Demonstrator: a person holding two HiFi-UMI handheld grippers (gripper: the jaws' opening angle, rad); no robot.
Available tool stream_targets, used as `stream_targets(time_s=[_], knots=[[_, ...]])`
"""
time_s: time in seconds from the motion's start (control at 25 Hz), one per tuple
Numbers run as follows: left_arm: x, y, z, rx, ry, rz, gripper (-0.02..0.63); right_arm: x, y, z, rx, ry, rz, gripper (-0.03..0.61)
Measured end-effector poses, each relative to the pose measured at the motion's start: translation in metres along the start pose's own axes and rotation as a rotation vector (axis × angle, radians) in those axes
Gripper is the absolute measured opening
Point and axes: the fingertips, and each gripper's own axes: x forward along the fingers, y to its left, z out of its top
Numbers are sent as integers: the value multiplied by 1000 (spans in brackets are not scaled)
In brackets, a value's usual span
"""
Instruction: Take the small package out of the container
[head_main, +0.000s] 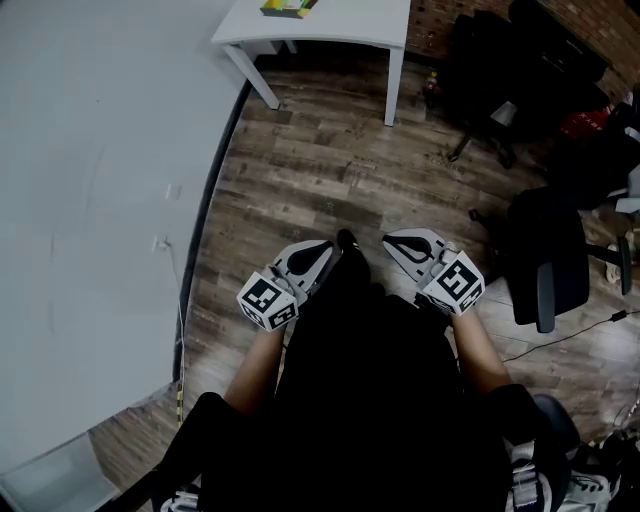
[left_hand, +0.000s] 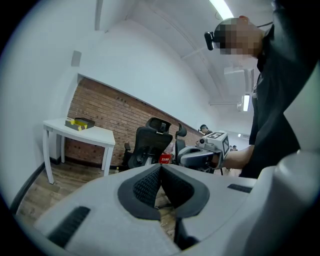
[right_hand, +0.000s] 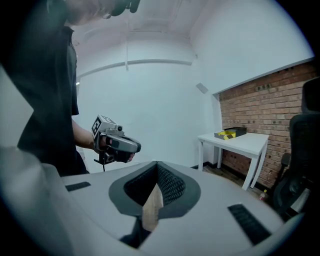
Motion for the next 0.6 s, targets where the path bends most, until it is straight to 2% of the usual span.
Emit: stream_targets(time_s=[0.24, 0.4, 0.6], knots=[[46, 49, 22, -13, -24, -34, 15, 20, -74, 0, 60, 36, -97, 6], [59, 98, 40, -42, -42, -11, 15, 66, -106, 27, 20, 55, -46, 6], [64, 154, 69, -37, -73, 21, 15, 118, -144, 75, -38, 19, 3, 6]])
